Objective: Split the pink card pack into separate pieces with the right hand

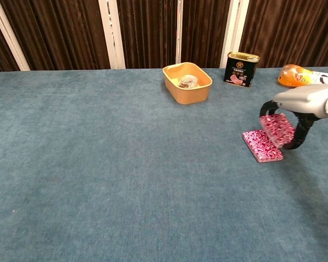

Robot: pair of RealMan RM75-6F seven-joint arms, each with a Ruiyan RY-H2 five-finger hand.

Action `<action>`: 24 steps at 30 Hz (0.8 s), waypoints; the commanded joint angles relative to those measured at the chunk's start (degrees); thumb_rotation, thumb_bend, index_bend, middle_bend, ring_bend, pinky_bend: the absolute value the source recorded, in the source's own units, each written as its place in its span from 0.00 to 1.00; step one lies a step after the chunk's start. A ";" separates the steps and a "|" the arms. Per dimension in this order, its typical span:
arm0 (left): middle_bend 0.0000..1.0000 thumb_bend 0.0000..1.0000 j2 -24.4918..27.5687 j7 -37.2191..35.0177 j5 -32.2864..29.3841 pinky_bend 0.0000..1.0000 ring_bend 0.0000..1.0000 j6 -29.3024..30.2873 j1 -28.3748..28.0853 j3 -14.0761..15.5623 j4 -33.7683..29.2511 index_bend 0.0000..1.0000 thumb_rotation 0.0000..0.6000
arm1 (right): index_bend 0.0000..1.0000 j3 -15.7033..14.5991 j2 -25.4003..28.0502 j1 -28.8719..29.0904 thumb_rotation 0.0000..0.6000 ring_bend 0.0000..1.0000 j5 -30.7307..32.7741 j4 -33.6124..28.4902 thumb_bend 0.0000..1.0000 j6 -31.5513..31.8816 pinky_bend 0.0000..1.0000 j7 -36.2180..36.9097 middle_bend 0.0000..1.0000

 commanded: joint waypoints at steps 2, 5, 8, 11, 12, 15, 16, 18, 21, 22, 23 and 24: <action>0.00 0.00 -0.06 0.25 -0.10 0.00 0.00 -0.06 -0.03 -0.02 -0.05 0.00 1.00 | 0.42 -0.59 0.76 -0.76 1.00 0.08 0.30 1.58 0.27 -0.99 0.00 1.09 0.33; 0.00 0.00 -0.10 0.44 -0.19 0.00 0.00 -0.06 -0.01 -0.03 -0.12 0.00 1.00 | 0.42 -1.01 0.94 -1.29 1.00 0.08 0.32 3.27 0.27 -1.58 0.00 1.78 0.33; 0.00 0.00 -0.12 0.60 -0.30 0.00 0.00 -0.11 -0.01 -0.06 -0.17 0.00 1.00 | 0.42 -1.29 0.88 -1.86 1.00 0.08 0.49 4.92 0.27 -2.60 0.00 2.83 0.33; 0.00 0.00 -0.11 0.73 -0.36 0.00 0.00 -0.17 -0.03 -0.06 -0.24 0.00 1.00 | 0.42 -1.41 0.61 -2.16 1.00 0.08 0.75 6.11 0.27 -3.52 0.00 3.53 0.33; 0.00 0.00 -0.12 0.80 -0.38 0.00 0.00 -0.18 -0.03 -0.05 -0.26 0.00 1.00 | 0.41 -1.39 0.43 -2.25 1.00 0.07 0.88 6.56 0.27 -3.88 0.00 3.83 0.33; 0.00 0.00 -0.12 0.93 -0.47 0.00 0.00 -0.27 -0.03 -0.04 -0.32 0.00 1.00 | 0.32 -1.43 -0.05 -2.33 1.00 0.04 1.02 7.51 0.27 -4.58 0.00 4.19 0.30; 0.00 0.00 -0.12 0.97 -0.49 0.00 0.00 -0.29 -0.04 -0.04 -0.32 0.00 1.00 | 0.26 -1.47 -0.17 -2.30 1.00 0.02 1.05 7.70 0.27 -4.74 0.00 4.15 0.28; 0.00 0.00 -0.12 1.03 -0.56 0.00 0.00 -0.31 -0.05 -0.07 -0.34 0.00 1.00 | 0.18 -1.66 -0.32 -2.15 1.00 0.01 1.38 7.93 0.27 -5.16 0.00 3.78 0.24; 0.00 0.00 -0.09 1.02 -0.67 0.00 0.00 -0.39 -0.05 -0.09 -0.33 0.00 1.00 | 0.08 -1.93 -0.29 -1.75 1.00 0.00 2.46 7.72 0.27 -5.61 0.00 2.79 0.18; 0.00 0.00 -0.09 1.03 -0.66 0.00 0.00 -0.37 -0.06 -0.10 -0.33 0.00 1.00 | 0.05 -2.04 -0.24 -1.59 1.00 0.00 2.89 7.56 0.27 -5.73 0.00 2.40 0.16; 0.00 0.00 -0.09 1.02 -0.65 0.00 0.00 -0.36 -0.06 -0.10 -0.32 0.00 1.00 | 0.03 -2.09 -0.22 -1.50 1.00 0.00 3.16 7.47 0.27 -5.74 0.00 2.18 0.15; 0.00 0.00 -0.09 0.99 -0.64 0.00 0.00 -0.34 -0.05 -0.10 -0.30 0.00 1.00 | 0.01 -2.25 -0.18 -1.37 1.00 0.00 3.56 7.34 0.26 -5.79 0.00 1.78 0.12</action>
